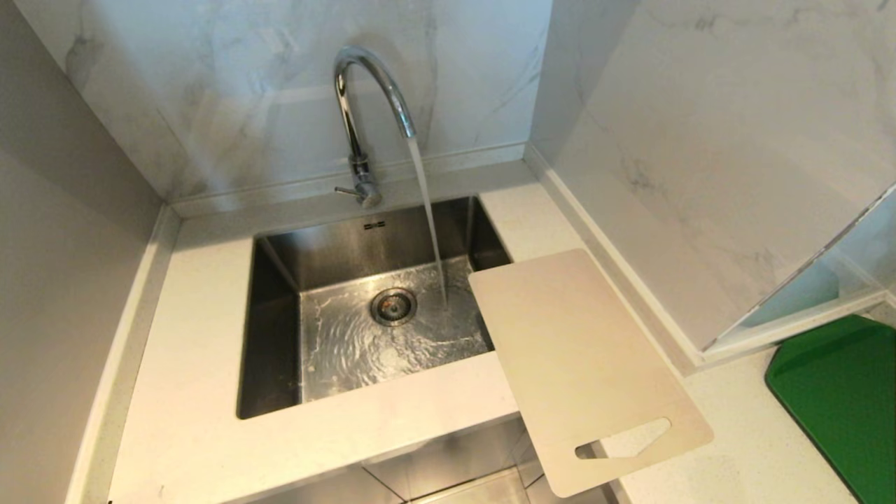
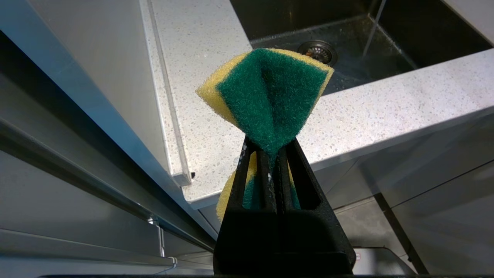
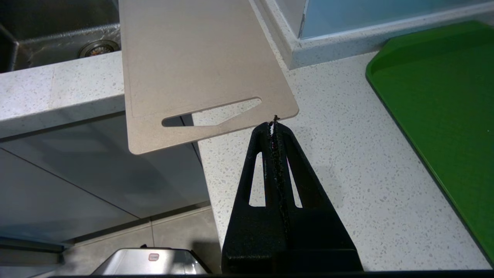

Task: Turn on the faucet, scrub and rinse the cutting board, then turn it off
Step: Pick up the cutting board

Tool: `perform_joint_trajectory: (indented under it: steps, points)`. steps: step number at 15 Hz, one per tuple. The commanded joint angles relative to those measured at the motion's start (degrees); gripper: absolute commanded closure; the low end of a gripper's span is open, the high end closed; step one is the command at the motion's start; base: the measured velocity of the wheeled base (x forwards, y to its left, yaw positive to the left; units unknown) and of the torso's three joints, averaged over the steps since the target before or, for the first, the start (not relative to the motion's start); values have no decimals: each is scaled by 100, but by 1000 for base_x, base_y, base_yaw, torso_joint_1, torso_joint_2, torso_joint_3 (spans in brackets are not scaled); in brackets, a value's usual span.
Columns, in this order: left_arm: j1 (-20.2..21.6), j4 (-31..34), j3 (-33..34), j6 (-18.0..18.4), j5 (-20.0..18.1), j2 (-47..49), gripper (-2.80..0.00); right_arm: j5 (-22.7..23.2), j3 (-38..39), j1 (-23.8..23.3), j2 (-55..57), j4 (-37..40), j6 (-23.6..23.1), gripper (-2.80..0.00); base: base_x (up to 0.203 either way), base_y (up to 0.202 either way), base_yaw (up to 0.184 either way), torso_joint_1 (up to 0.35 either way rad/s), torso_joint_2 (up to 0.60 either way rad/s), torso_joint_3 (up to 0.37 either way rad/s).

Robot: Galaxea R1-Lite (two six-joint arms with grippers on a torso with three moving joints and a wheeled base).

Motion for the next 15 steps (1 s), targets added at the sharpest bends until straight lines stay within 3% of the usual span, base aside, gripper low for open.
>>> perform_joint_trajectory:
  steps: [1, 4, 6, 12, 15]
  points:
    - [-1, -4, 9, -3, 4, 7, 0, 1, -3, 1, -11, 11, -11, 0, 0, 0, 0, 0, 0, 0]
    - [-1, -4, 9, -3, 4, -1, 0, -6, -83, -3, 167, 42, -64, 0, 0, 0, 0, 0, 0, 0]
    - [-1, -4, 9, -3, 4, -1, 0, -17, -573, 0, 538, 109, -59, 0, 0, 0, 0, 0, 0, 0]
    - [-1, -4, 10, -3, 4, 7, 0, 83, -3081, 1, 2806, 291, -61, 0, 0, 0, 0, 0, 0, 0]
    - [-1, -4, 9, 6, 4, 7, 0, 225, -4465, 6, 3836, 1602, -119, 0, 0, 0, 0, 0, 0, 0]
